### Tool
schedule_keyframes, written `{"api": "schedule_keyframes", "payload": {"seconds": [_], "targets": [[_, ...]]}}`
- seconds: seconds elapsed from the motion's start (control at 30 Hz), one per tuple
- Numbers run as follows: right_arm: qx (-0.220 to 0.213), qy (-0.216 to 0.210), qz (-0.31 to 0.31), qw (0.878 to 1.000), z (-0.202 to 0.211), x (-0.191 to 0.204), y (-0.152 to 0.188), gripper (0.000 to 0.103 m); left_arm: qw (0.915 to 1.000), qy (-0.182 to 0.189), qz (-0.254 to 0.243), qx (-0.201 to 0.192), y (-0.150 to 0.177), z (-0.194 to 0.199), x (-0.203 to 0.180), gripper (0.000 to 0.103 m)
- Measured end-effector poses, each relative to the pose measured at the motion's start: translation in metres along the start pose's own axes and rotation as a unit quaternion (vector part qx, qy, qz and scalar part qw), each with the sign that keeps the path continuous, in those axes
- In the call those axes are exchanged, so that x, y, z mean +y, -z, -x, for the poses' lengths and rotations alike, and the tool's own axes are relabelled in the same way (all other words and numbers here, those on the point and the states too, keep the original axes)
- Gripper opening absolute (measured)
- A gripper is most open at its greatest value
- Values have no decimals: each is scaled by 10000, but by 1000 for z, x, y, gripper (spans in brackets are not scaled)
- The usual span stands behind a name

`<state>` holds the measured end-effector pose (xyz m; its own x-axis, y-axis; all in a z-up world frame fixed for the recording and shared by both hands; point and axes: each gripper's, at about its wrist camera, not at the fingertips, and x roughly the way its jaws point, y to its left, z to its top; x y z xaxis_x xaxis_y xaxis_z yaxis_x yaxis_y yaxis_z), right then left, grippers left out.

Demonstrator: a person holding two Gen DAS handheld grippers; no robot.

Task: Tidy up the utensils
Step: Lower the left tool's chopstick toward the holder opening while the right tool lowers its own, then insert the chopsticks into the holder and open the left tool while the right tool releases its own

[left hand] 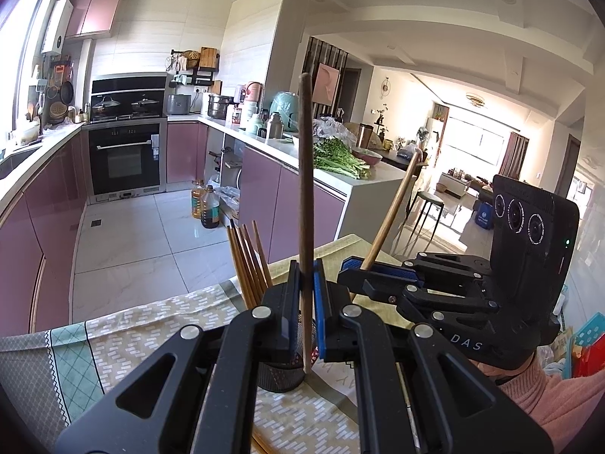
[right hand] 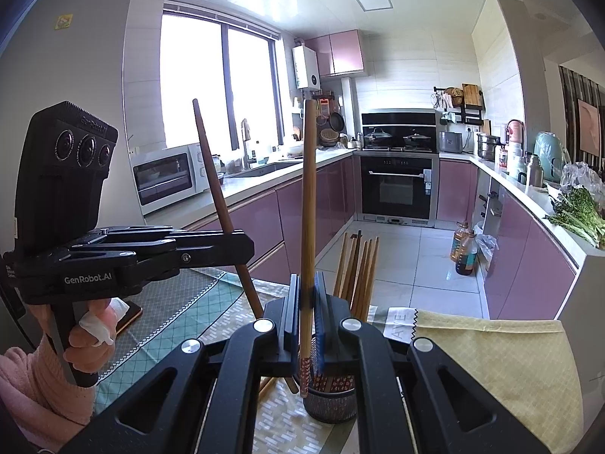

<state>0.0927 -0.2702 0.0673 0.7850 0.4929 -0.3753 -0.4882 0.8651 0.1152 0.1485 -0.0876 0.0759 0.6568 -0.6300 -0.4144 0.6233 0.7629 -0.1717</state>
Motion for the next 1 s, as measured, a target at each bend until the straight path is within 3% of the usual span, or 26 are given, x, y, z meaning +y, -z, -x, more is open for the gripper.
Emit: {"api": "schedule_keyframes", "payload": {"seconds": [0.7, 1.0], "targets": [[-91, 154, -148, 9997, -19, -6, -3, 6, 9997, -200, -79, -85, 0, -10, -6, 7], [59, 237, -228, 9994, -37, -9, 3, 6, 9995, -281, -100, 130, 1, -29, -10, 7]]}}
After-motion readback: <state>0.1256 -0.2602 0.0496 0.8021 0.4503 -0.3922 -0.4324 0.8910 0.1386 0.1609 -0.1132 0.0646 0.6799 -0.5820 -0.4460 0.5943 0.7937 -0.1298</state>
